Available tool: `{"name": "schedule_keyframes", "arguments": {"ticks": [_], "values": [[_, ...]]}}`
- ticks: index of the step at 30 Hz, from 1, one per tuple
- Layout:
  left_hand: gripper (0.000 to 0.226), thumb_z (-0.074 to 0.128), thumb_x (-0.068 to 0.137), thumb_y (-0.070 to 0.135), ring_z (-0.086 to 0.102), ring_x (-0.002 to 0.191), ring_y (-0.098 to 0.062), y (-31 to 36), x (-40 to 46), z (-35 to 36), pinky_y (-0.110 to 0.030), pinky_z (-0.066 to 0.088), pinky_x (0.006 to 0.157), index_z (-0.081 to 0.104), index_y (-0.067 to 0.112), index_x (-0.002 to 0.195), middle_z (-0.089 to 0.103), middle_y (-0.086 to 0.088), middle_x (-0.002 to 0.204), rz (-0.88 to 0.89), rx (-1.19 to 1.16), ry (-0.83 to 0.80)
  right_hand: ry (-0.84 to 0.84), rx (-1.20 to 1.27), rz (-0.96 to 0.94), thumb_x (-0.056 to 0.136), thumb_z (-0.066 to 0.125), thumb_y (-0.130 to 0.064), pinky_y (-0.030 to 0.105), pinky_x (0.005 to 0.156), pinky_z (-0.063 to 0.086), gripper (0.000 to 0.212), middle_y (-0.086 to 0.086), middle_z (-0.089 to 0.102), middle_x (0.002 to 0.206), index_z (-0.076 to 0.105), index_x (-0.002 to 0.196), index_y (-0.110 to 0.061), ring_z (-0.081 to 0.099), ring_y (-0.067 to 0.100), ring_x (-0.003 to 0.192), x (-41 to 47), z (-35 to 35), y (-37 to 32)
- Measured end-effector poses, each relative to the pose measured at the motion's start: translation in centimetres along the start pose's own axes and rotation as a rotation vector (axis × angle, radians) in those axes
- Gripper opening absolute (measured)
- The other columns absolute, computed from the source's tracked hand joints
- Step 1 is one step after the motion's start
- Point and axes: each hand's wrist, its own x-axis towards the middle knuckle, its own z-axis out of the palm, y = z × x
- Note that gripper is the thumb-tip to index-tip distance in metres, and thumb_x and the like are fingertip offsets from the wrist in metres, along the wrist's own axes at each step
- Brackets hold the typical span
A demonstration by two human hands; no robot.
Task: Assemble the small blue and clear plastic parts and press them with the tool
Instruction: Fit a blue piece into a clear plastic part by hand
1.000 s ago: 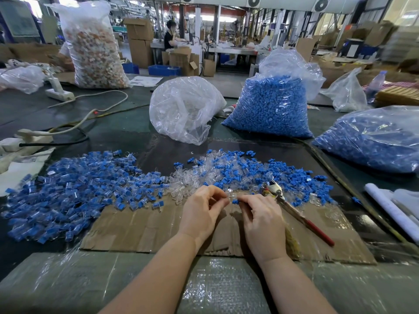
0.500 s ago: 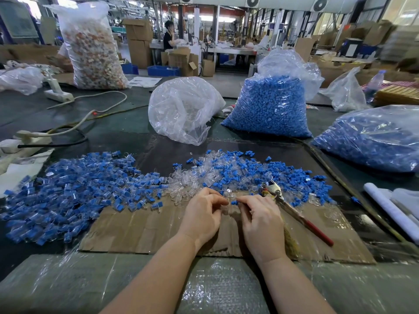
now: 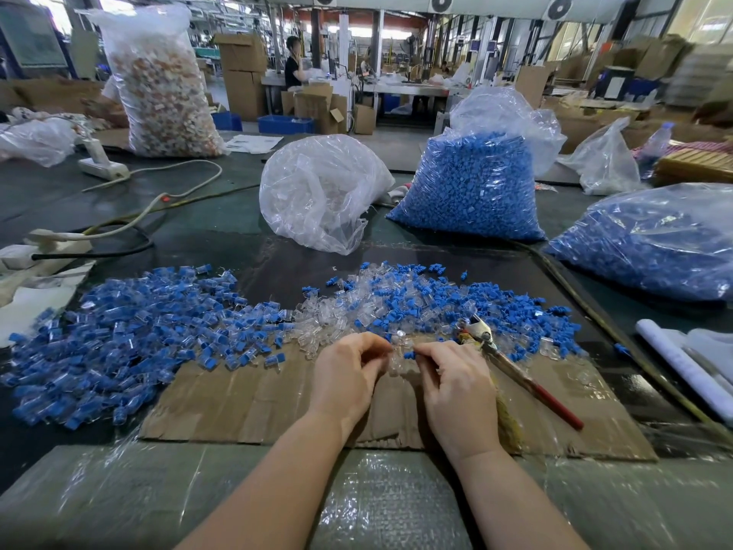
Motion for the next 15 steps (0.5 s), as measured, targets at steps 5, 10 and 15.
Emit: {"name": "schedule_keyframes", "arguments": {"ticks": [5,10,15], "values": [[0.009,0.070,0.082,0.017,0.058,0.079,0.001,-0.04,0.07,0.08,-0.004,0.042,0.072,0.074,0.019,0.089,0.066,0.010,0.084,0.008,-0.005,-0.005,0.002,-0.010,-0.003,0.079,0.067,-0.002,0.040,0.077,0.047,0.011,0.003,0.070,0.083,0.071,0.086,-0.009,0.062,0.027,0.078,-0.03,0.02,-0.05],[0.018,0.072,0.079,0.008,0.059,0.076,0.006,-0.14,0.10,0.21,-0.002,0.044,0.075,0.071,0.020,0.092,0.062,0.017,0.079,-0.005,-0.068,-0.046,-0.018,0.001,0.048,0.082,0.068,-0.006,0.036,0.081,0.043,0.008,0.000,0.070,0.085,0.071,0.088,-0.012,0.061,0.024,0.081,-0.06,-0.03,0.03],[0.018,0.071,0.080,0.008,0.062,0.076,0.001,-0.21,0.28,0.19,-0.008,0.047,0.075,0.069,0.022,0.091,0.066,0.013,0.079,-0.023,-0.096,-0.076,-0.043,-0.004,0.052,0.082,0.069,-0.012,0.035,0.075,0.043,0.004,-0.002,0.067,0.077,0.067,0.079,-0.014,0.058,0.022,0.075,0.01,-0.14,-0.08]]}}
